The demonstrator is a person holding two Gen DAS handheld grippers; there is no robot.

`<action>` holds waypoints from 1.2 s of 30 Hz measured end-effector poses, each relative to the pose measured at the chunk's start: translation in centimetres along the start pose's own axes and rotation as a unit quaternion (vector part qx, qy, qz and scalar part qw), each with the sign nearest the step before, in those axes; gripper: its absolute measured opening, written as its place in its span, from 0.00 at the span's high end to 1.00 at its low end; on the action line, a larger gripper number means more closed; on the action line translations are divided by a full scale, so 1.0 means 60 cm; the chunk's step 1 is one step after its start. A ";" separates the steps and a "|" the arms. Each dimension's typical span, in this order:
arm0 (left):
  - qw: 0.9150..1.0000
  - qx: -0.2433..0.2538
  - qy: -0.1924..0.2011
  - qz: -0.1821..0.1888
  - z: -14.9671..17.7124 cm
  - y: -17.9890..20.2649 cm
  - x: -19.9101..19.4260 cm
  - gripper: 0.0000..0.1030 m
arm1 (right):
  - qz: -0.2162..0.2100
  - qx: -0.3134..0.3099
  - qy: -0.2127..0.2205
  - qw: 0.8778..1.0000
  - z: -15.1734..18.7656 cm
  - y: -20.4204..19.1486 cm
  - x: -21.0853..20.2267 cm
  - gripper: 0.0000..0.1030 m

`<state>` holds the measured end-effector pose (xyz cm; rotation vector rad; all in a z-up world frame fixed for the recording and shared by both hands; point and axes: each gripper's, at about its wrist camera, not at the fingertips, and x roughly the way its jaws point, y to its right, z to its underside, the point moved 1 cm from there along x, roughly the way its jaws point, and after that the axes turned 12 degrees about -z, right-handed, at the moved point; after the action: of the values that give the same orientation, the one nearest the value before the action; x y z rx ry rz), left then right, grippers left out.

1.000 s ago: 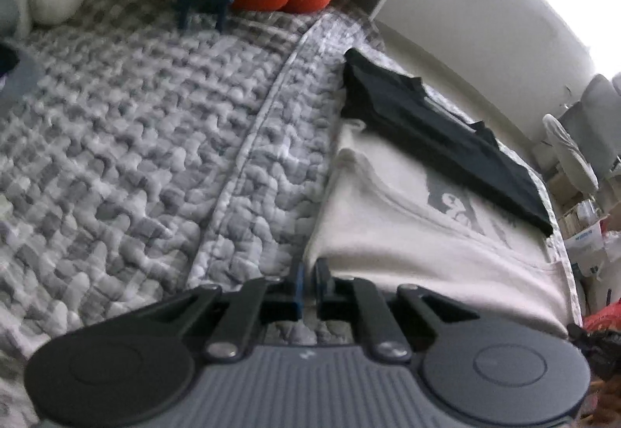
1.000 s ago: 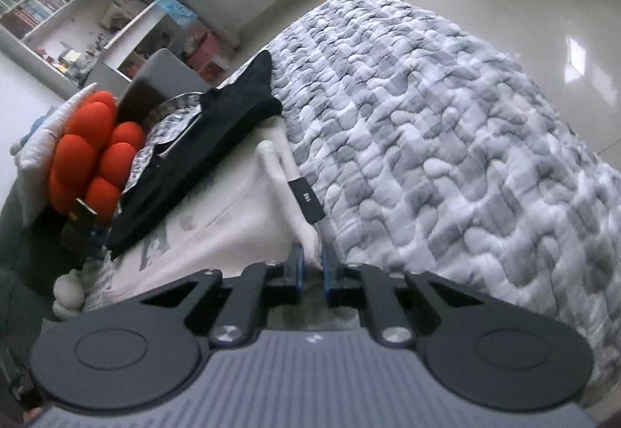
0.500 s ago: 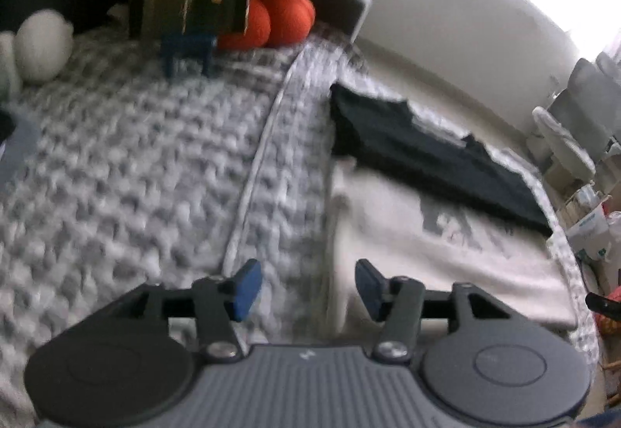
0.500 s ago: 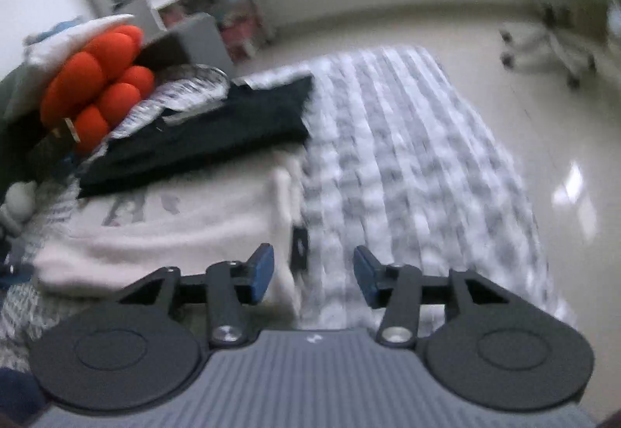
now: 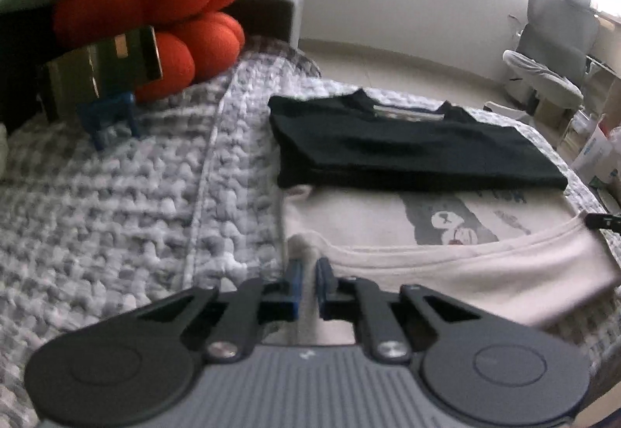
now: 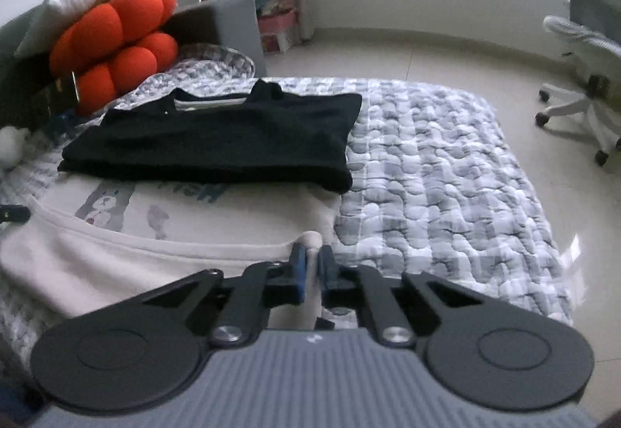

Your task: Fold clothes

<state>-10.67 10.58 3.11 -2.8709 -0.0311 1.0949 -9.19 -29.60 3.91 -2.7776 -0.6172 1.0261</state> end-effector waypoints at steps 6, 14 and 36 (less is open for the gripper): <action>0.998 0.026 0.050 0.000 -0.019 0.009 -0.033 0.93 | 0.016 -0.007 0.047 0.999 -0.010 -0.015 -0.035 0.95; 0.999 0.020 0.027 -0.022 -0.026 0.013 0.034 0.93 | 0.040 0.020 0.041 0.998 -0.016 0.005 0.008 0.95; 0.998 -0.034 0.020 -0.040 -0.034 -0.028 0.016 0.66 | 0.094 0.048 0.040 0.994 0.007 0.024 -0.011 0.94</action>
<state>-8.58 12.19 4.08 -2.9231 -0.1827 1.0408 -9.42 -31.17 3.64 -2.8173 -0.2928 0.9422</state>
